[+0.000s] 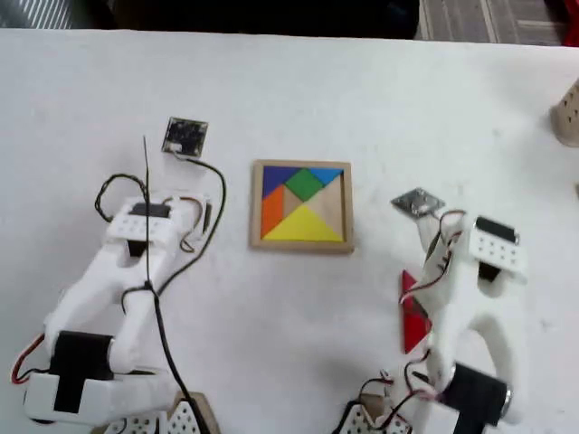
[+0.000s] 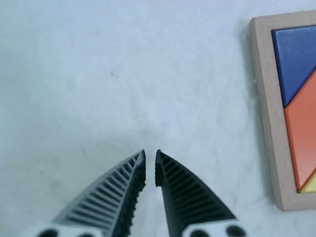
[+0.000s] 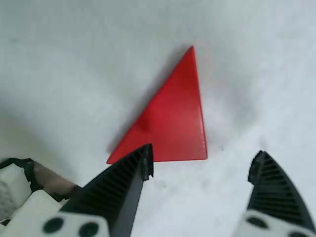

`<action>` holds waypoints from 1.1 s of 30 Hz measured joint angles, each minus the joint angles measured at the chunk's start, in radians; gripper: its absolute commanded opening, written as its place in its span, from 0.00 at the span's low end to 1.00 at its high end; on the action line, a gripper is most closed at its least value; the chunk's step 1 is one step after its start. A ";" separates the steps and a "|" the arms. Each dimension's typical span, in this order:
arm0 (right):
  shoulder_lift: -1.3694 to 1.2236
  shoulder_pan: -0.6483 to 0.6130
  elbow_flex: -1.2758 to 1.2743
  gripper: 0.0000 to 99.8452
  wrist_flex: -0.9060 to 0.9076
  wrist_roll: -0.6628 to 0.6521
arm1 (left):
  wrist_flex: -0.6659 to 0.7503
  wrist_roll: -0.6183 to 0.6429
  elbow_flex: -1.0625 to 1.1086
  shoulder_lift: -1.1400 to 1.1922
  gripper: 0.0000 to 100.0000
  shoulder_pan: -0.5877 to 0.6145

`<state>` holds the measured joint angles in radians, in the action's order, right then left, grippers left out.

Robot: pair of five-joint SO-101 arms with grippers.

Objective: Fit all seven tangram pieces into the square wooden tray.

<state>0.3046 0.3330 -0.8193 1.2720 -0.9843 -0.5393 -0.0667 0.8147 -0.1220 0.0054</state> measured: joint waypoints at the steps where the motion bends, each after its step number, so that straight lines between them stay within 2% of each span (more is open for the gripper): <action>1: 0.038 -0.002 -0.049 0.32 -0.026 -0.002 | 0.000 0.000 0.000 0.000 0.06 0.000; 8: 0.129 -0.048 -0.230 0.32 -0.158 0.032 | 0.000 -0.002 0.000 0.000 0.06 0.000; 13: 0.129 -0.049 -0.232 0.32 -0.190 0.049 | 0.000 -0.006 0.000 0.000 0.06 0.000; 18: 0.101 -0.048 -0.218 0.32 -0.319 0.150 | 0.000 -0.006 0.000 0.000 0.06 0.000; 26: -0.046 -0.046 -0.080 0.32 -0.390 0.236 | 0.000 -0.006 0.000 0.000 0.06 0.000; 33: -0.279 -0.005 0.163 0.32 -0.373 0.371 | 0.000 -0.006 0.000 0.000 0.06 0.000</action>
<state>0.0253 0.3284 -0.6567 0.8991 -0.6130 -0.5393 -0.0729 0.8147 -0.1220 0.0054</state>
